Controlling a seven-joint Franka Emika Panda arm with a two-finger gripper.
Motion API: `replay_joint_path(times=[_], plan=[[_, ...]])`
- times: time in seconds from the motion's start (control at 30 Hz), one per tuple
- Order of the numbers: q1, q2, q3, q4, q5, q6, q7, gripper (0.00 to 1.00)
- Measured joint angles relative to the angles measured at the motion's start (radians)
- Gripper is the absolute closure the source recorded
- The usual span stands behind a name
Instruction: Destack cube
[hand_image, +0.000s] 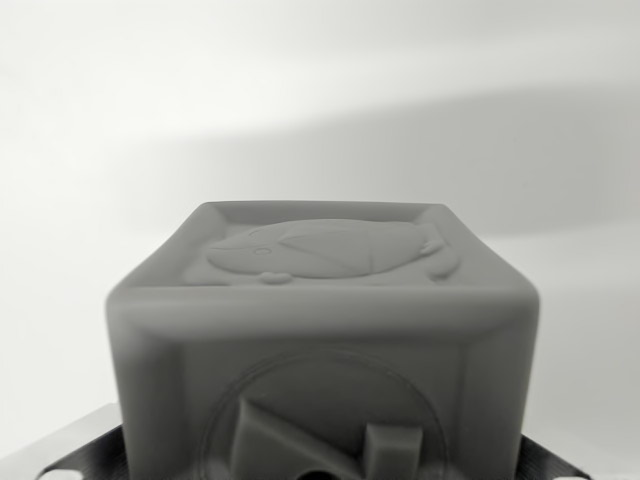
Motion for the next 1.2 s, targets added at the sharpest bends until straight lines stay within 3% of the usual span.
replay_joint_path(times=[1.2], plan=[[0.129, 0.097, 0.002, 0.082, 0.0, 0.015, 0.296, 1.0]])
